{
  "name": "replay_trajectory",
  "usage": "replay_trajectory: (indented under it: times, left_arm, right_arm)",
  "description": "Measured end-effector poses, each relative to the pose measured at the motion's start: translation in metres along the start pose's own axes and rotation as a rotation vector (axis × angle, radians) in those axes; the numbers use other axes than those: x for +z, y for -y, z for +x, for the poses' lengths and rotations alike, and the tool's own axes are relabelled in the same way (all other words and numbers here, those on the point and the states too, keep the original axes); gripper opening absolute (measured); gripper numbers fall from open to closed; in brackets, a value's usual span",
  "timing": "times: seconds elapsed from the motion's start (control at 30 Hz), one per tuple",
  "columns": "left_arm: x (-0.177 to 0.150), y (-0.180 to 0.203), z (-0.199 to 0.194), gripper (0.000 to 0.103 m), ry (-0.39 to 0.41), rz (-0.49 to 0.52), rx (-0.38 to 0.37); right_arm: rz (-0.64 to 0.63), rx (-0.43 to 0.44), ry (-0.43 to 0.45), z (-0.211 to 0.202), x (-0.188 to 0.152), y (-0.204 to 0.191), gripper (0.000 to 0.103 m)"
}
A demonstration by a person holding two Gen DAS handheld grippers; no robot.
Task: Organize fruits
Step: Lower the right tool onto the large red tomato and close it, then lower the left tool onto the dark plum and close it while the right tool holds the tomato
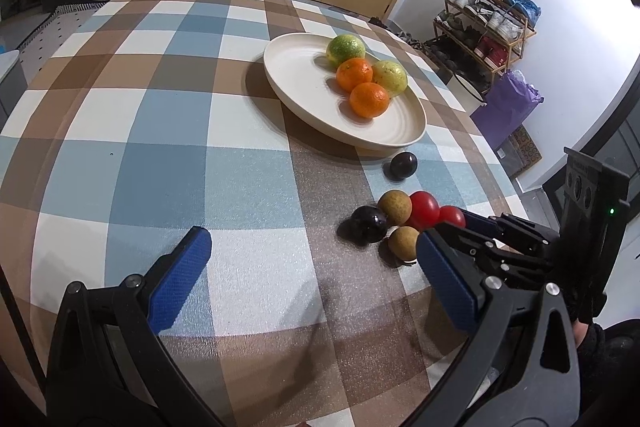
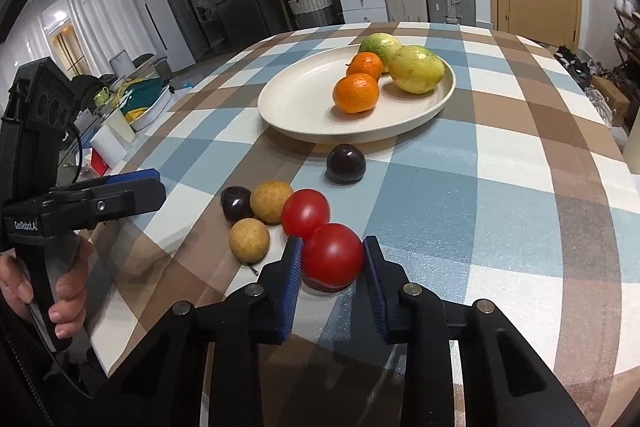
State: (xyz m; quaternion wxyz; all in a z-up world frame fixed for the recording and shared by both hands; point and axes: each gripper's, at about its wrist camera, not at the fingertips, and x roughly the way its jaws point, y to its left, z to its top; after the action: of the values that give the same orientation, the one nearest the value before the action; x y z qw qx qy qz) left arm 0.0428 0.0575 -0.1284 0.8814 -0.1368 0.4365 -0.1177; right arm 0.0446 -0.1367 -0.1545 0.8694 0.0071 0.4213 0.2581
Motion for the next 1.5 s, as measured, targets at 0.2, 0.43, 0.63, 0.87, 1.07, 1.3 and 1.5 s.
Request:
replay_trajectory:
  times: [0.2,0.43,0.63,0.87,1.07,1.3,1.5]
  left_arm:
    - [-0.002,0.001,0.0,0.102,-0.008,0.006,0.01]
    - [-0.002,0.002,0.006,0.102,-0.024,0.005,0.017]
    - [0.0,0.006,0.014,0.102,-0.04,0.017,0.022]
    - [0.003,0.01,0.026,0.102,-0.063,0.028,0.03]
    - [0.007,0.012,0.036,0.102,-0.073,0.044,0.032]
    - [0.011,0.016,0.043,0.102,-0.069,0.073,0.048]
    - [0.013,0.022,0.048,0.102,-0.073,0.095,0.032]
  right_arm:
    - [0.032,0.006,0.018,-0.003,0.002,0.005,0.03]
    - [0.032,0.019,0.036,-0.011,0.001,0.006,0.03]
    - [0.039,0.029,0.056,-0.015,0.003,0.009,0.03]
    - [0.052,0.038,0.07,-0.019,0.005,0.015,0.03]
    - [0.078,0.051,0.059,-0.014,0.002,0.024,0.03]
    - [0.087,0.066,0.053,-0.012,0.001,0.027,0.03]
    - [0.081,0.069,0.065,-0.016,0.001,0.025,0.03]
